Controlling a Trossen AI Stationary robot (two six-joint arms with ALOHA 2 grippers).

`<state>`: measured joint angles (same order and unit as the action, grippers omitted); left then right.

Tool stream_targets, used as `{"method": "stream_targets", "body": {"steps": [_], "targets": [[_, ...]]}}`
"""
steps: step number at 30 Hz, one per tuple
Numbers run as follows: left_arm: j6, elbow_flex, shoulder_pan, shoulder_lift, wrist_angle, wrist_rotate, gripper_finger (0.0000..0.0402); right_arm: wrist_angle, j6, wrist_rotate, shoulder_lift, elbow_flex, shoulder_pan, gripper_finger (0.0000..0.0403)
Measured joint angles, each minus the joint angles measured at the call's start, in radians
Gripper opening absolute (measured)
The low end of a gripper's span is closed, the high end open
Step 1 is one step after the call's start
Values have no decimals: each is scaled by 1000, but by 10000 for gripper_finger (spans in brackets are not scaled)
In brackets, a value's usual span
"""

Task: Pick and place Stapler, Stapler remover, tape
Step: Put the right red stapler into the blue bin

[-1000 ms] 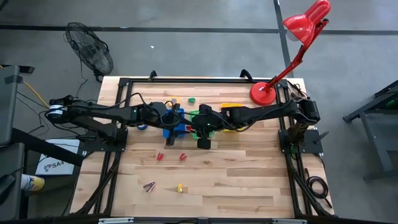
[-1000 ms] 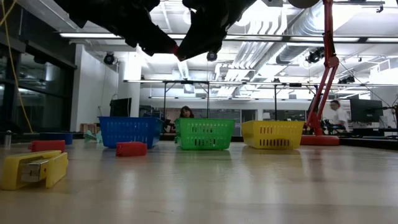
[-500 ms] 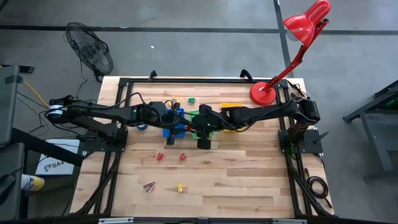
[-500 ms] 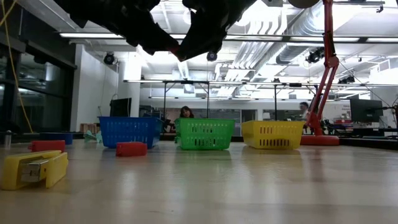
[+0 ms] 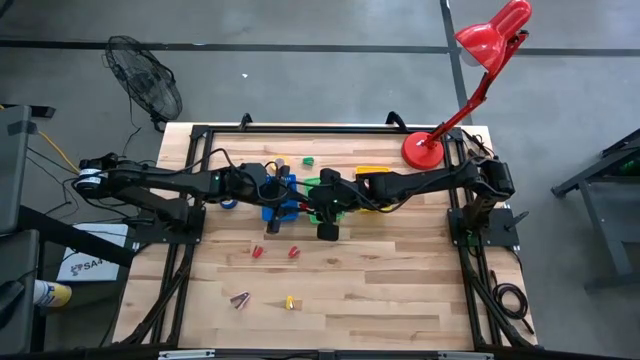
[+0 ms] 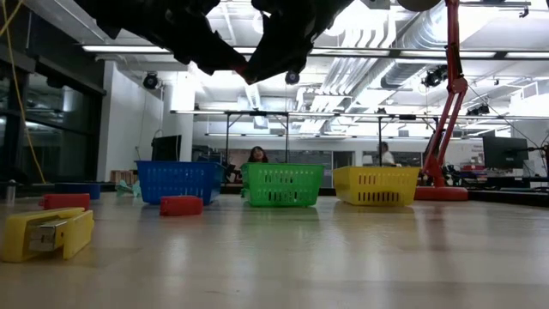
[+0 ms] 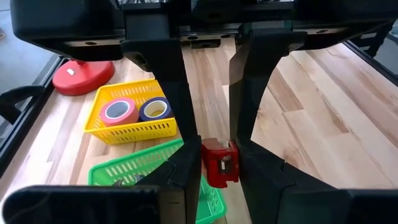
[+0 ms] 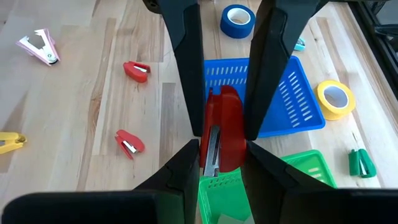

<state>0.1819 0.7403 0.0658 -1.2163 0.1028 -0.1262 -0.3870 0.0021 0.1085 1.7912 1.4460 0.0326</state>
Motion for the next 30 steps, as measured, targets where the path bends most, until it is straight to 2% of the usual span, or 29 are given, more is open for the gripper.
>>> {"method": "stream_targets", "body": {"steps": [18,26,30], "targets": [[49,0,0,0,-1,-36,93,2,19,-10,0,0,0,96],[49,0,0,1,-1,-20,54,2,23,-1,0,-1,0,96],[50,0,0,1,-1,-19,54,2,26,-2,0,-1,0,96]]}}
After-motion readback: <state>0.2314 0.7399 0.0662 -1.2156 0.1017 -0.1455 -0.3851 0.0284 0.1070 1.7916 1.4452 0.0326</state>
